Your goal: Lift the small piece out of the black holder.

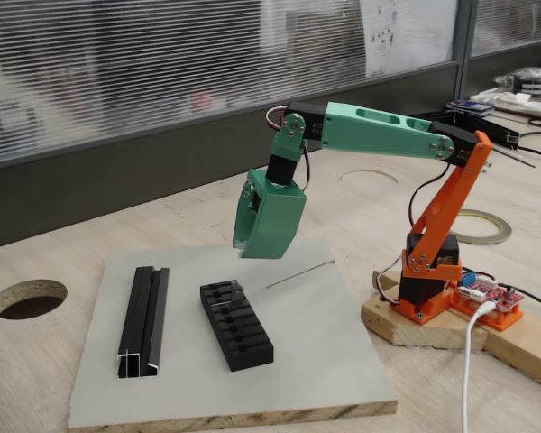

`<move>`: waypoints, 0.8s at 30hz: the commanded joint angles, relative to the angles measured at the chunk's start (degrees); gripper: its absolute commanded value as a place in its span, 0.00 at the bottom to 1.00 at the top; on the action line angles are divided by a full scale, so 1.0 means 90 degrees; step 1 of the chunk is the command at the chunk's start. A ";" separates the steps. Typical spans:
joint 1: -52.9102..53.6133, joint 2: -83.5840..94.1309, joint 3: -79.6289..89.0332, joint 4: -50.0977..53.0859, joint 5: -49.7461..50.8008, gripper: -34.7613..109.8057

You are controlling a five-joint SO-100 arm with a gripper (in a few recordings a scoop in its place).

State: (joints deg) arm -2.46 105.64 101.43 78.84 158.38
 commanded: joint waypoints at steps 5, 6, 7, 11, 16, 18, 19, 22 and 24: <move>-0.0098 0.0156 0.0010 -0.0029 0.0088 0.48; -0.0098 0.0156 0.0010 -0.0029 0.0088 0.48; -0.0098 0.0146 0.0010 -0.0029 0.0088 0.48; -0.0098 0.0117 0.0029 -0.0029 0.0029 0.48; -0.0117 -0.0322 0.0225 -0.0049 0.0020 0.48; -0.0137 -0.0352 0.0156 -0.0049 0.0020 0.48; -0.0205 -0.0361 0.0156 -0.0049 0.0020 0.48; -0.0449 -0.0361 0.0176 -0.0059 0.0020 0.48; -0.0498 -0.0361 0.0156 -0.0068 0.0020 0.48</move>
State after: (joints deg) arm -5.27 101.95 103.10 78.84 158.38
